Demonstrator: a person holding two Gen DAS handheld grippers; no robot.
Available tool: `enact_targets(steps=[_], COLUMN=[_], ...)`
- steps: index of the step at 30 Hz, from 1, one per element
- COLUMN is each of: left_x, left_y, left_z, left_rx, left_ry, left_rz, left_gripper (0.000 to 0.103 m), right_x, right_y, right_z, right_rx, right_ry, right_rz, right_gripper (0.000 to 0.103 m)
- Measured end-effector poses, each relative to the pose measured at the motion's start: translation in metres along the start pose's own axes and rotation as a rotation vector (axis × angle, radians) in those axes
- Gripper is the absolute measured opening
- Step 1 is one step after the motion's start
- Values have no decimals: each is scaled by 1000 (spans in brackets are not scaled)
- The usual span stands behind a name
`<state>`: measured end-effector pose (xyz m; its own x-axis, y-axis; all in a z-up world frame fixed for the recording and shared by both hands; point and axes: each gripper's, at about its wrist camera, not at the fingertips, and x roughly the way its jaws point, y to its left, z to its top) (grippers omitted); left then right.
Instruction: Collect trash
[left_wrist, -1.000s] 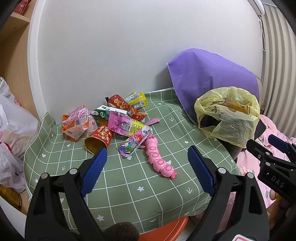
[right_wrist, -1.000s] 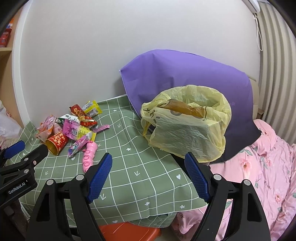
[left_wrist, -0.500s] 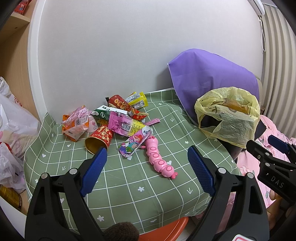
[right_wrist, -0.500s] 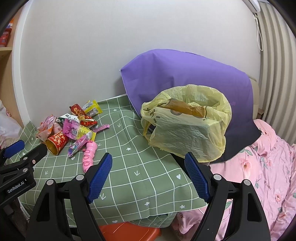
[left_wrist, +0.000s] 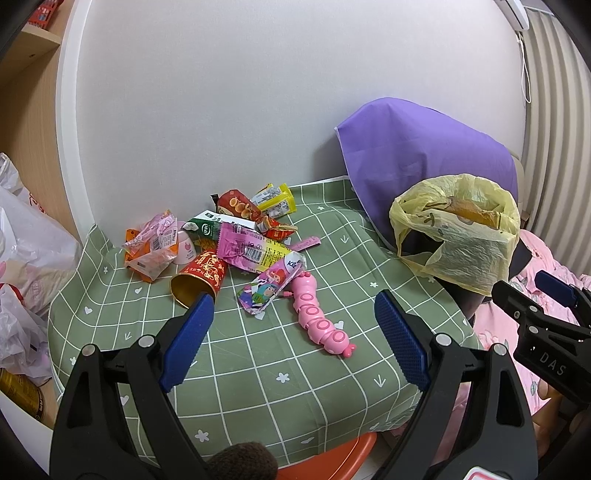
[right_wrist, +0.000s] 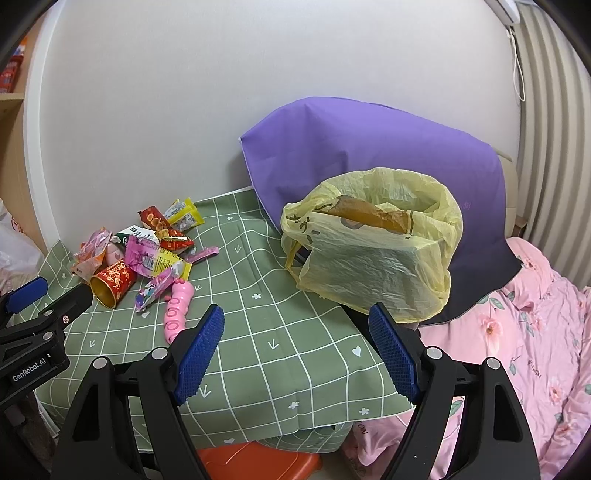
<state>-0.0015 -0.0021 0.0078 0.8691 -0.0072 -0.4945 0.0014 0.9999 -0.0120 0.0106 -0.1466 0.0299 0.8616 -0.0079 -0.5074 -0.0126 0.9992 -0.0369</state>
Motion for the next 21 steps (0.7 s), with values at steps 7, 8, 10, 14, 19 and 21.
enact_targets(steps=[7, 8, 10, 14, 19, 21], left_x=[0, 0, 0, 4, 14, 20], left_y=[1, 0, 2, 8, 23, 33], left_z=[0, 0, 0, 2, 4, 5], left_rx=[1, 0, -1, -6, -3, -10], left_ry=[-1, -1, -2, -4, -20, -15], left_rz=[0, 0, 0, -1, 18, 20], left_gripper=[84, 84, 84, 84, 84, 84], right_x=[0, 0, 1, 3, 17, 26], right_y=[0, 0, 0, 0, 3, 6], right_z=[0, 0, 0, 0, 2, 5], right_rx=[-1, 0, 1, 2, -4, -7], right_ry=[0, 0, -1, 2, 21, 27], right_rz=[0, -2, -2, -2, 5, 15], right_gripper=[77, 77, 77, 77, 77, 77])
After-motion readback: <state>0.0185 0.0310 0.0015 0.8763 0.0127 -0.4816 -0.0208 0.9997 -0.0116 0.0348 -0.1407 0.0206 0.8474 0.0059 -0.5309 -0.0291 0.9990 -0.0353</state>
